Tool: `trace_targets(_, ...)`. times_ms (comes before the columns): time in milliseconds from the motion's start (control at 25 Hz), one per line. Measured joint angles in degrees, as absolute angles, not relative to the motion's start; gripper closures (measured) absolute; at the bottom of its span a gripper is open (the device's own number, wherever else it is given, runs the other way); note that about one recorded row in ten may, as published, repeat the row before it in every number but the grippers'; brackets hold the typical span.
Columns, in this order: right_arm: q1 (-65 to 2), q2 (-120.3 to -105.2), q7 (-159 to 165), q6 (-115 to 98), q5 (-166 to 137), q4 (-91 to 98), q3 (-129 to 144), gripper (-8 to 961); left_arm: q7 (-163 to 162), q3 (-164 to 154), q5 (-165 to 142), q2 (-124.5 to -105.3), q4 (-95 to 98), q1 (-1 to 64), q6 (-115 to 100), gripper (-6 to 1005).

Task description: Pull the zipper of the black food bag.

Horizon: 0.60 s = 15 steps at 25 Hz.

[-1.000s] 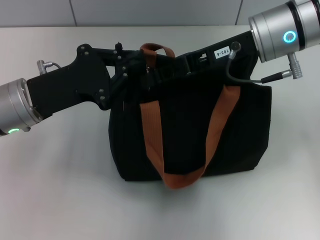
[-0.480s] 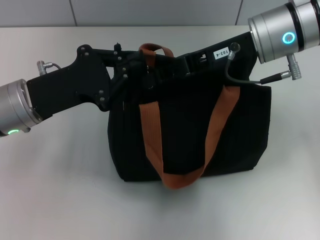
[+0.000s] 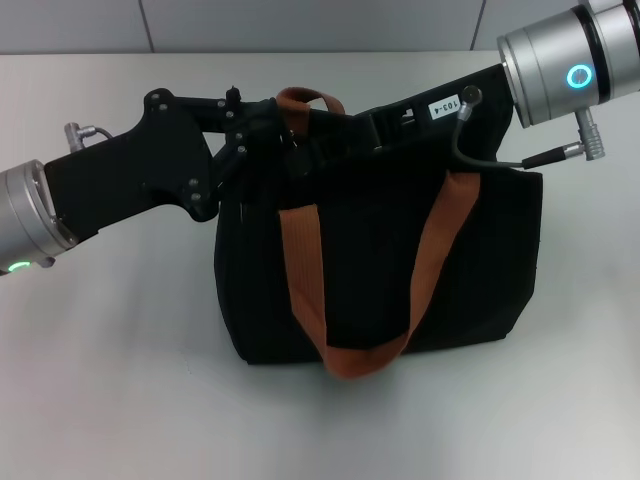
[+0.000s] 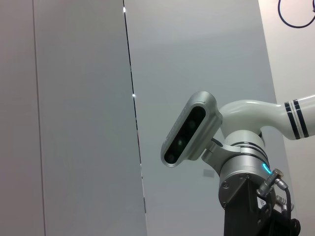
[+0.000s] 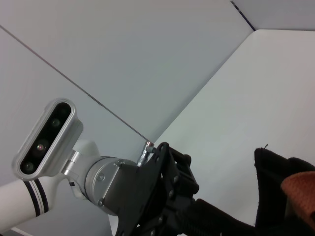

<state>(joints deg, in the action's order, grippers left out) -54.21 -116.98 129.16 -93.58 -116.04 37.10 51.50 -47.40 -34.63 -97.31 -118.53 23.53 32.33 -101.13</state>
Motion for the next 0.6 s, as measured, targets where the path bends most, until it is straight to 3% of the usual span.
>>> trace_targets(600, -53.79, -116.99, 128.92, -93.86, -115.98, 37.81, 51.50, 863, -46.76, -34.83, -97.12, -118.38, 23.65, 31.08, -102.39, 962)
